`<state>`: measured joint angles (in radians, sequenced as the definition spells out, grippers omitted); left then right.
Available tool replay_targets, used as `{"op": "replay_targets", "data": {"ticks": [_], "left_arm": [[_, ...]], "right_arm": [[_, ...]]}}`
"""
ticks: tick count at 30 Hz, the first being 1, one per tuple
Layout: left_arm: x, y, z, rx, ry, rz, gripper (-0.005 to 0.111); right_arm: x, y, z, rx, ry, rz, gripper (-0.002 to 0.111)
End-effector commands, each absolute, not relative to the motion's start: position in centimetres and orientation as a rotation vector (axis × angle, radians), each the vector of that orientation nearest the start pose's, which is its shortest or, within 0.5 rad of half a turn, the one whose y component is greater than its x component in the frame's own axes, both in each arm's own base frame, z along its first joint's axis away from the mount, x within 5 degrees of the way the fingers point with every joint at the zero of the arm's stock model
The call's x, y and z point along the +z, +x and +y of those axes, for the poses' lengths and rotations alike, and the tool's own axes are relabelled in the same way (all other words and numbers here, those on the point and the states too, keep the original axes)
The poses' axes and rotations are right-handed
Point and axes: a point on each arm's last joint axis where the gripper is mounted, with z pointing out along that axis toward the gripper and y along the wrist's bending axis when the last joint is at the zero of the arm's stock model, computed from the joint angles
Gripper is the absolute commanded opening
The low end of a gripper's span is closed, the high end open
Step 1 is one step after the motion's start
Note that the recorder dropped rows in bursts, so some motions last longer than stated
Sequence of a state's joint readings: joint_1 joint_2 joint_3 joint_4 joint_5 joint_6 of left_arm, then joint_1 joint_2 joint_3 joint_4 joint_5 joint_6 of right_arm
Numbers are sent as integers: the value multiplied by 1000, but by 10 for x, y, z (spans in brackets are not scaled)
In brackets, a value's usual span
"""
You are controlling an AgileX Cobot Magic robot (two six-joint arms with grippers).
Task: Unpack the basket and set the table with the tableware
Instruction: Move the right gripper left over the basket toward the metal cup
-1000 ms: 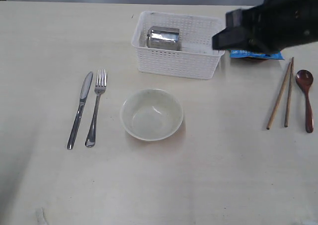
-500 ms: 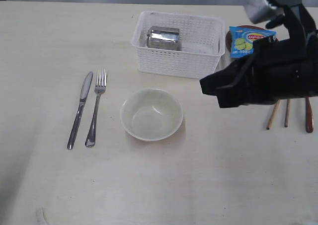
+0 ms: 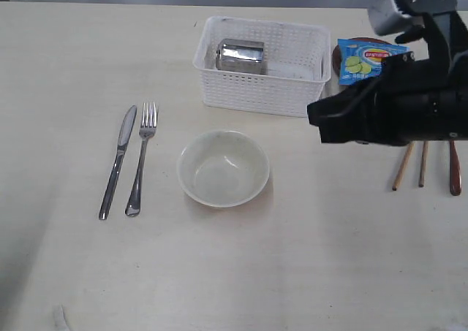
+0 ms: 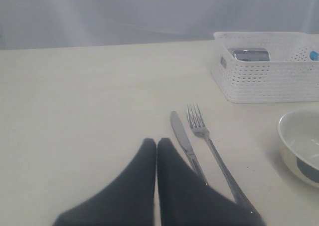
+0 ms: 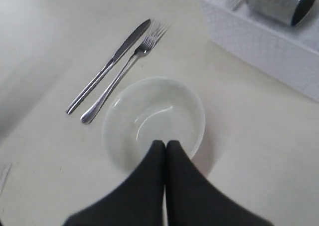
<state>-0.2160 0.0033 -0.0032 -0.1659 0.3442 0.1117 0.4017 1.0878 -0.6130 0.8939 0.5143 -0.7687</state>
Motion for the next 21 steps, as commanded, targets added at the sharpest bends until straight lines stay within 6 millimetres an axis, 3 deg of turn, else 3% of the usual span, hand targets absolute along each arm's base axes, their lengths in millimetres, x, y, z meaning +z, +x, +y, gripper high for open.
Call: {"op": "replay_targets", "data": {"ticks": [1,9,16,21], "left_arm": [[183,51,-17,-238,200,1817,0],[183,51,-17,-238,200,1817,0],[183,51,-17,-238,200,1817,0],[183,51,-17,-238,200,1817,0]], "right_arm": [[272,192,115,712,-427,2200,0],[303,265,147,780,-317,2184,0],[287,345,178,752,-282,2266,0],[252,396,194,622,-276,2481,0]]}}
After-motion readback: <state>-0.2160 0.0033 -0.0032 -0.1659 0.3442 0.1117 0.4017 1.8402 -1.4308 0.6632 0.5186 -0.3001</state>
